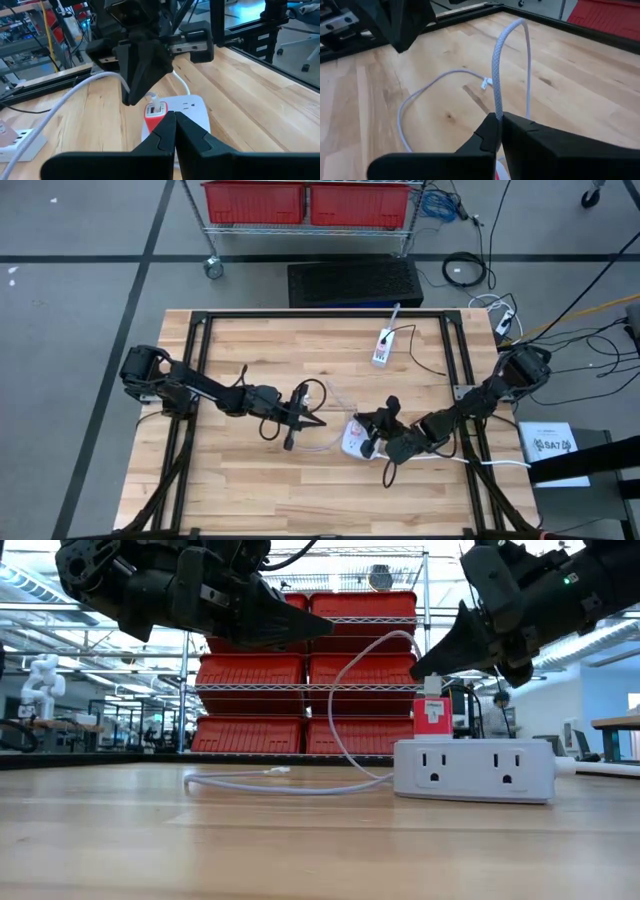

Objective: Insert USB
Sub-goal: Insert the white charger cable into the center orange charger adapter

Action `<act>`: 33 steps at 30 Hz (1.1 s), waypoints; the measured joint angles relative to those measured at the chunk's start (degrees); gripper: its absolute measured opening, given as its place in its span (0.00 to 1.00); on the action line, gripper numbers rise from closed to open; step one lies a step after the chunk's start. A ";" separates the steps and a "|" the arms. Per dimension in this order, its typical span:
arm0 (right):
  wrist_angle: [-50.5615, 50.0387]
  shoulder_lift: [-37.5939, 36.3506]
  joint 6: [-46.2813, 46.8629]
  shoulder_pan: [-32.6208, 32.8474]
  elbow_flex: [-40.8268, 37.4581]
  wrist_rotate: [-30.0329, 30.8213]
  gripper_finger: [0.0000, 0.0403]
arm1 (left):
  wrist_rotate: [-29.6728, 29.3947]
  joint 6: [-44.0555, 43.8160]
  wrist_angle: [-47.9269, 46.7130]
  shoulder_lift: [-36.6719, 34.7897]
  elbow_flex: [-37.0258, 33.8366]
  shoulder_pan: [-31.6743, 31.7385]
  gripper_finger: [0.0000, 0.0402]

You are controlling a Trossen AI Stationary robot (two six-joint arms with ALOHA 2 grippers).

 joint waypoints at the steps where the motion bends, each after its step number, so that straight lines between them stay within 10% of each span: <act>1: 0.10 0.25 0.00 0.00 0.00 -0.38 0.00 | -0.14 0.00 -0.06 0.00 0.00 0.00 0.02; 33: 6.77 0.27 -4.21 0.00 -0.15 -3.06 0.24 | -0.32 0.00 -0.23 0.00 0.00 0.02 0.02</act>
